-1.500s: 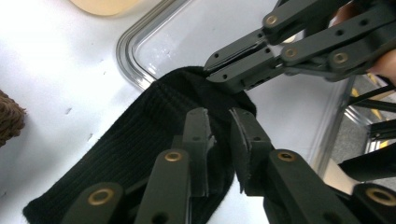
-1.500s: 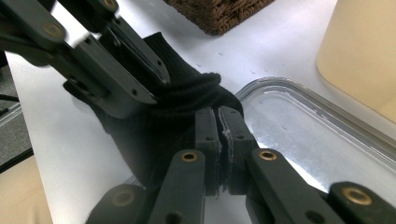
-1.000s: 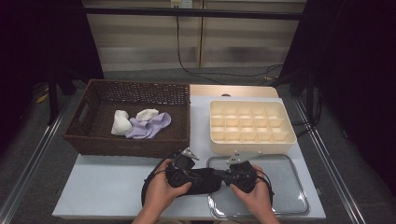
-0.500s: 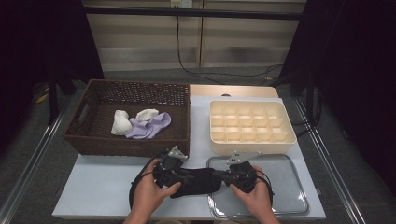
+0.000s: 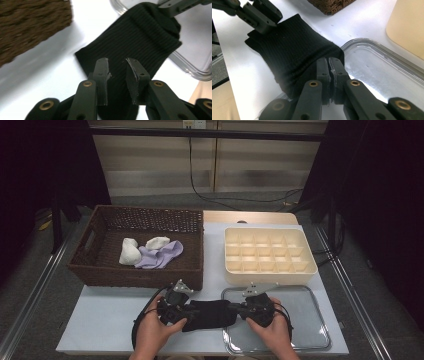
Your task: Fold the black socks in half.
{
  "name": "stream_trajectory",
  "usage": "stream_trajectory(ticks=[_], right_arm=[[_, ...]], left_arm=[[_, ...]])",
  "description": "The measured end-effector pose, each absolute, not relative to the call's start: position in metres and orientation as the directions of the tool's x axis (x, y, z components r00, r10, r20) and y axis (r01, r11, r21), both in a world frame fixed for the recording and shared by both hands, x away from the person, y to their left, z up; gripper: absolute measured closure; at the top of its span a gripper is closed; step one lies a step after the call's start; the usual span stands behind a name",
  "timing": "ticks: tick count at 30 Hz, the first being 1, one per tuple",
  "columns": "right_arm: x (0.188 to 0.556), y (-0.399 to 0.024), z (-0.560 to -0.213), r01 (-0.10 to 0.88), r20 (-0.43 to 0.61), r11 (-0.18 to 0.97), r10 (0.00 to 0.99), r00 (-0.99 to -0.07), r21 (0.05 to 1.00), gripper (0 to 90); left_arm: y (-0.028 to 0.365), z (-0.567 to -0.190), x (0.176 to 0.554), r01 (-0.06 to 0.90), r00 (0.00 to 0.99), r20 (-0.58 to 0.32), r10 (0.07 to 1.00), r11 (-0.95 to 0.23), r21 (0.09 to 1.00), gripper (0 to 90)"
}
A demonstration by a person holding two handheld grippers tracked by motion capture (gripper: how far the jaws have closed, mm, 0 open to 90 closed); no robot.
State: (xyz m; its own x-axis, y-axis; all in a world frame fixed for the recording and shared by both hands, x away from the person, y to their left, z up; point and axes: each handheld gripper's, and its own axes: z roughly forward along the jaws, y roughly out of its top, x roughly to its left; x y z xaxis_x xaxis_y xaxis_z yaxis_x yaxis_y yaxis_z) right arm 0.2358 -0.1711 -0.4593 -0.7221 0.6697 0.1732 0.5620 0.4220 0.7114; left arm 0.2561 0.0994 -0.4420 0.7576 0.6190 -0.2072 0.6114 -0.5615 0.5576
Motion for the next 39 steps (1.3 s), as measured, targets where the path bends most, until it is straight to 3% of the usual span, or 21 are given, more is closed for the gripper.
stream_trajectory(ticks=[10,19,26,36,39], right_arm=[[0.237,-0.17,-0.458,0.552,0.17,0.427,0.66,-0.732,0.717,86.9],[0.236,-0.169,-0.451,0.529,0.17,0.426,0.638,-0.751,0.734,86.8],[0.236,-0.167,-0.452,0.513,0.156,0.445,0.625,-0.765,0.734,86.5],[0.236,-0.167,-0.452,0.515,0.152,0.452,0.627,-0.764,0.729,86.7],[0.236,-0.168,-0.452,0.513,0.156,0.446,0.625,-0.765,0.733,85.8]], left_arm=[[0.119,-0.447,0.254,0.65,0.716,-0.252,0.651,-0.491,0.58,68.9],[0.119,-0.462,0.248,0.645,0.709,-0.216,0.671,-0.493,0.584,64.1],[0.121,-0.466,0.251,0.665,0.692,-0.246,0.679,-0.467,0.582,61.2],[0.124,-0.468,0.249,0.649,0.704,-0.24,0.669,-0.467,0.601,63.6],[0.123,-0.469,0.249,0.66,0.699,-0.265,0.664,-0.459,0.594,69.0]])
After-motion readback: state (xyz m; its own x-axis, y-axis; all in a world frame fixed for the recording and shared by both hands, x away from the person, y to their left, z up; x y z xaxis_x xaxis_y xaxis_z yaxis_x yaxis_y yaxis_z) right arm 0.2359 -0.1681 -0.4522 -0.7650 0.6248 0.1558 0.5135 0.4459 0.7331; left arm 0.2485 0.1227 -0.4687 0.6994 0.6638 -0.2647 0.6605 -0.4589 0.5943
